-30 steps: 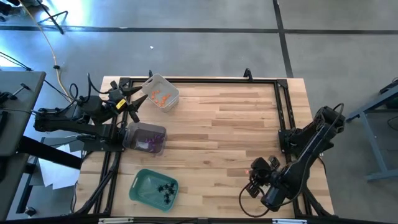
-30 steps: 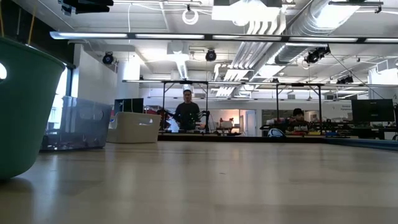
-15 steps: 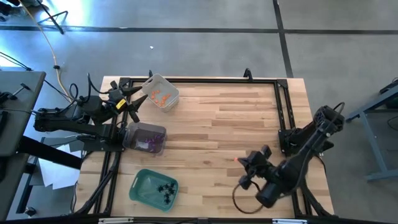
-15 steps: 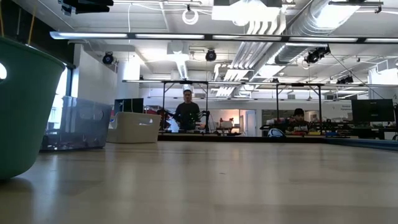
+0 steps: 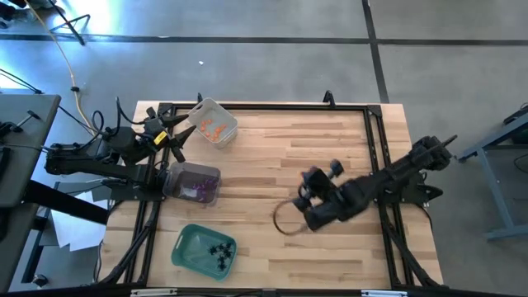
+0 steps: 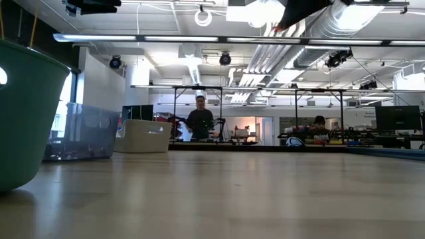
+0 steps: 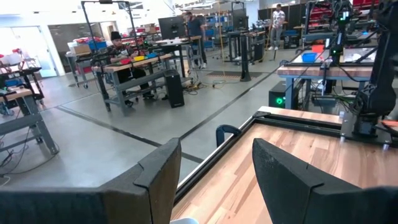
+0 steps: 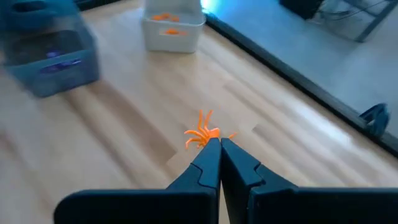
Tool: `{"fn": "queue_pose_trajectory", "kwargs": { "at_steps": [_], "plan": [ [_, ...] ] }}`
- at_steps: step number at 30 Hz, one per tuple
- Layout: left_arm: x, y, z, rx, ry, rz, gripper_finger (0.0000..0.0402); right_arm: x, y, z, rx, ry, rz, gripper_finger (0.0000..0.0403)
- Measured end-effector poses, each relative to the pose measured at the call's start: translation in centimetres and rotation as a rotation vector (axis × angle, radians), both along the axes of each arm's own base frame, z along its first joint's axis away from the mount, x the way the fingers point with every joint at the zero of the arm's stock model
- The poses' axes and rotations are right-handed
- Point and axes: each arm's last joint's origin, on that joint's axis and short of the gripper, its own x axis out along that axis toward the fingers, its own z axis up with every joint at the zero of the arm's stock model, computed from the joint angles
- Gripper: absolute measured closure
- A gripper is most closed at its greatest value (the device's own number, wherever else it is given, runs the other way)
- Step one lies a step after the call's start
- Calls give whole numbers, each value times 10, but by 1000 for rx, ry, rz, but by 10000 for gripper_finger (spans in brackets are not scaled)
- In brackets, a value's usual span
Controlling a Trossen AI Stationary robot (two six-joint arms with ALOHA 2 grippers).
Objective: Sort Halloween decoration
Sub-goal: Put the orange spider into the gray bin
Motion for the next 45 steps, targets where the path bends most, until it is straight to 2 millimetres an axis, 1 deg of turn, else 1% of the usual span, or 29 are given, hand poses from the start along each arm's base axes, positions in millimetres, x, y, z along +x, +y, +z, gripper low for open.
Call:
{"fn": "queue_pose_trajectory", "kwargs": {
  "at_steps": [8, 16, 19, 22, 26, 30, 38, 45],
  "plan": [
    [0, 0, 0, 0, 0, 0, 216, 32, -50, 5, -54, 19, -25, 403],
    [0, 0, 0, 0, 0, 0, 216, 63, -99, 18, -39, -32, 90, 403],
    [0, 0, 0, 0, 0, 0, 216, 74, -119, 19, -38, -55, 142, 403],
    [0, 0, 0, 0, 0, 0, 216, 86, -140, 13, -35, -62, 172, 403],
    [0, 0, 0, 0, 0, 0, 216, 100, -167, -2, -20, -57, 200, 403],
    [0, 0, 0, 0, -1, 0, 216, 114, -190, -11, -44, -105, 229, 403],
    [0, 0, 0, 0, 0, 0, 216, 139, -222, -34, -28, -243, 306, 402],
    [0, 0, 0, 0, 0, 0, 216, 151, -245, -51, -39, -336, 316, 402]
  ]
}}
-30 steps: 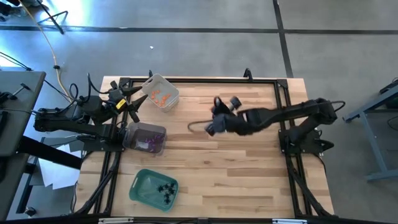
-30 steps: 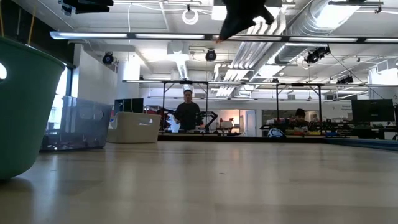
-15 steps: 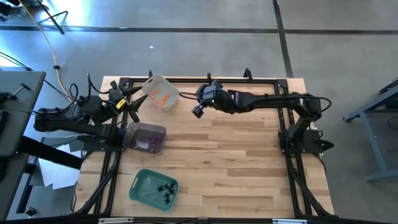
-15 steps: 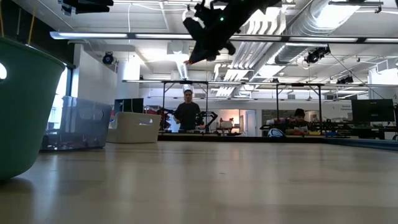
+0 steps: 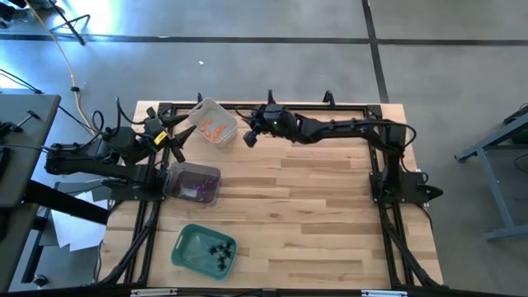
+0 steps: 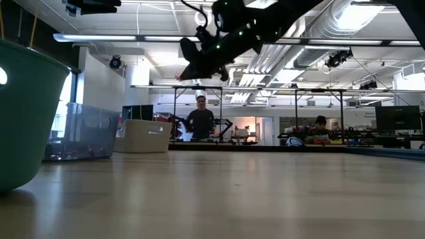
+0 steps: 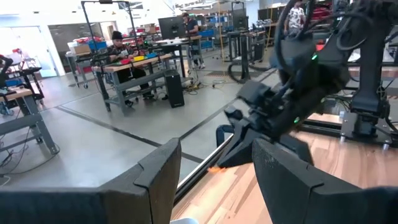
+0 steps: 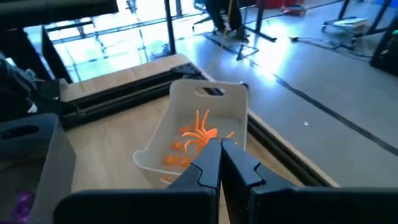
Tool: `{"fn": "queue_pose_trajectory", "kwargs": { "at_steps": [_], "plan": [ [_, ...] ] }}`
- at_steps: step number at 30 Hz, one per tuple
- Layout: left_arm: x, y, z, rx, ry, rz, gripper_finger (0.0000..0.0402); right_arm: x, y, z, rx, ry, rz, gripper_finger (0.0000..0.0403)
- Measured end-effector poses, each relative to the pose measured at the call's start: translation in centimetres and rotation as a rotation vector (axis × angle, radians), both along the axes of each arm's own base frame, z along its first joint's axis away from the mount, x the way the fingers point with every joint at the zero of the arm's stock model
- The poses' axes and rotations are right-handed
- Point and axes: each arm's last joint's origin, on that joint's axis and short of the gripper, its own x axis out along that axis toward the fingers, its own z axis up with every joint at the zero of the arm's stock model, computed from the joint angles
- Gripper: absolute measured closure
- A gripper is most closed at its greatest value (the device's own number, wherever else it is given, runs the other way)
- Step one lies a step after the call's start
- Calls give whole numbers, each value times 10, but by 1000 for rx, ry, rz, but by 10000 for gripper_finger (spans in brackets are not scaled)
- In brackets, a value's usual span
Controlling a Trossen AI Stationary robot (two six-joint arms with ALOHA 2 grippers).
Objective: Sort Halloween decoration
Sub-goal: Put the orange spider into the gray bin
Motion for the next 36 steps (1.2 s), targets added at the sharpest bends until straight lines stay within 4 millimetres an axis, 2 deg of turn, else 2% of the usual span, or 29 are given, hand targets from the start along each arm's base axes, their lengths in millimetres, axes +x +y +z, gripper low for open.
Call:
{"fn": "queue_pose_trajectory", "kwargs": {
  "at_steps": [8, 19, 26, 30, 36],
  "plan": [
    [0, 0, 0, 0, 0, 0, 216, 10, -24, -13, 27, -53, 22, 402],
    [0, 0, 0, 0, -1, 0, 216, 62, -43, 2, 6, 8, 85, 402],
    [0, 0, 0, 0, 0, 0, 216, 91, -52, -9, 32, 56, 113, 402],
    [0, 0, 0, 0, 0, 0, 216, 100, -54, -16, 55, 79, 136, 402],
    [0, 0, 0, 0, 0, 0, 216, 99, -54, -22, 90, 163, 134, 402]
  ]
}}
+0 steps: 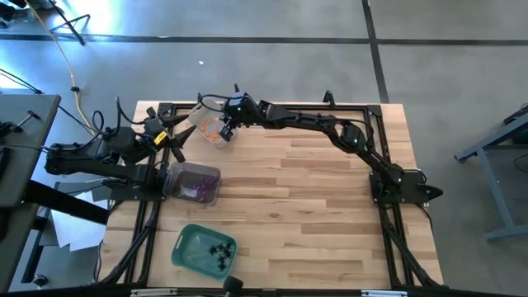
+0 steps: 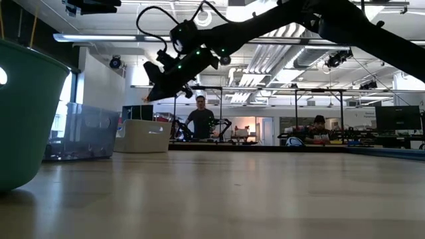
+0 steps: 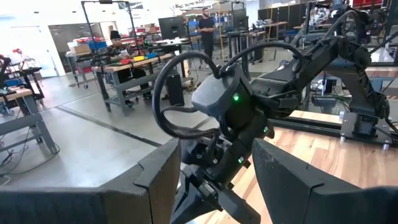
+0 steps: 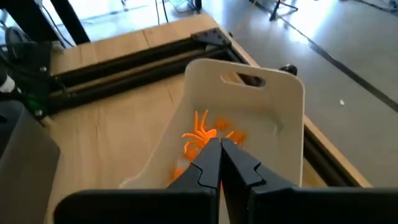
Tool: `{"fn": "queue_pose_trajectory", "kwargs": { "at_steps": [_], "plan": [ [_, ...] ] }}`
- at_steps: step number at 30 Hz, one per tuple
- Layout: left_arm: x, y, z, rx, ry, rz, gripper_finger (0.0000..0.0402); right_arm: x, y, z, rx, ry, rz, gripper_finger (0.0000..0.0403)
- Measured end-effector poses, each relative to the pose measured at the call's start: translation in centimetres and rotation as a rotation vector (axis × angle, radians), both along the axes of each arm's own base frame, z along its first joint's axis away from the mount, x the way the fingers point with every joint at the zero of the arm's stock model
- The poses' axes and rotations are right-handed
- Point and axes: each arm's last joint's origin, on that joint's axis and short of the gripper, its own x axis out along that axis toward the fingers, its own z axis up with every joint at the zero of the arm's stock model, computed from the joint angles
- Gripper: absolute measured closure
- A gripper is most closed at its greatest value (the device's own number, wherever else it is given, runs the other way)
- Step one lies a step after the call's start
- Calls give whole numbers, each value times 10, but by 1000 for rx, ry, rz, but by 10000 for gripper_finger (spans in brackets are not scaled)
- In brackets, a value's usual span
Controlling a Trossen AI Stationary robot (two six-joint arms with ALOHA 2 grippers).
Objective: Sort Halloween decoration
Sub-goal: Put the orange spider into the gray bin
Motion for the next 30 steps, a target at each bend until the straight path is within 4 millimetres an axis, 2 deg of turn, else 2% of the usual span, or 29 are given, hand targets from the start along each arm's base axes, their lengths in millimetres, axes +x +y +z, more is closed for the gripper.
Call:
{"fn": "queue_pose_trajectory", "kwargs": {
  "at_steps": [15, 19, 23, 30],
  "plan": [
    [0, 0, 0, 0, 0, 0, 216, -10, 2, -15, 10, 192, -31, 402],
    [0, 0, 0, 0, 0, 0, 216, -9, 2, -28, 26, 231, -32, 402],
    [0, 0, 0, 0, 0, 0, 216, -6, 3, -37, 32, 239, -31, 402],
    [0, 0, 0, 0, 0, 0, 216, -4, 4, -42, 44, 225, -37, 402]
  ]
}}
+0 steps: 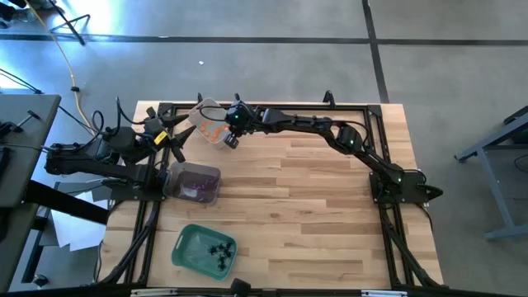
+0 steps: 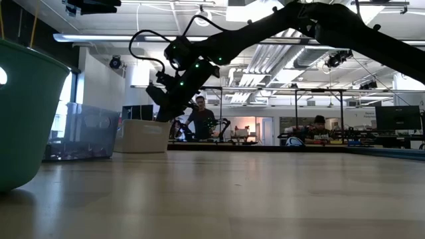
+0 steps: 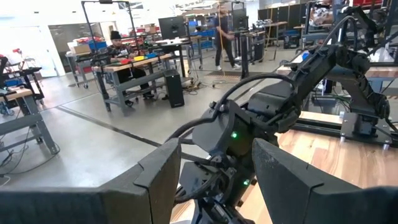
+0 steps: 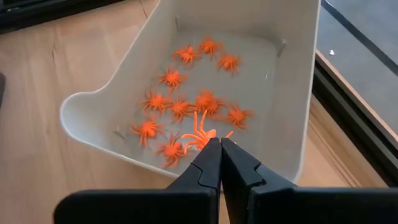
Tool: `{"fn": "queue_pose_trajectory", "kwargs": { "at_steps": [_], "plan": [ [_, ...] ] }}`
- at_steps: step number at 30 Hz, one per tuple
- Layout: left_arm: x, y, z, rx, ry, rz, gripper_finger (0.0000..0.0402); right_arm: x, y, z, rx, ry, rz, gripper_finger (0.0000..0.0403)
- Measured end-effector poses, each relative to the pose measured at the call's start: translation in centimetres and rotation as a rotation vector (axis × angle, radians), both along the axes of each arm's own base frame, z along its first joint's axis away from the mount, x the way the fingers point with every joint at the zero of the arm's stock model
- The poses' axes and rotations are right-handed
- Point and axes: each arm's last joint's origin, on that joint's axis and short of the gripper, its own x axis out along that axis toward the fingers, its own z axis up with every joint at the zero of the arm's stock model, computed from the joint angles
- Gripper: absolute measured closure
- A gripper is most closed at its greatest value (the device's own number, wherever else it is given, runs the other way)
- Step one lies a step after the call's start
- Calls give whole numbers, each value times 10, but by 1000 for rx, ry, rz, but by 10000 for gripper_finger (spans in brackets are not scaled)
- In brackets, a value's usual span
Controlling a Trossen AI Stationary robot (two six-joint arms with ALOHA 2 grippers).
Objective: Sort Halloween decoration
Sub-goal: Put the orange spider into the gray bin
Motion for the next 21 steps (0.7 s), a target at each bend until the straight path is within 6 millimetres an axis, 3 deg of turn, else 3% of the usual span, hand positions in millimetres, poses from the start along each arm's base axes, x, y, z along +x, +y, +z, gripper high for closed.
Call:
{"fn": "queue_pose_trajectory", "kwargs": {
  "at_steps": [15, 21],
  "plan": [
    [0, 0, 0, 0, 0, 0, 216, 4, 0, 2, -38, -37, 25, 400],
    [0, 0, 0, 0, 0, 0, 216, 4, 0, 2, -50, -38, 36, 359]
  ]
}}
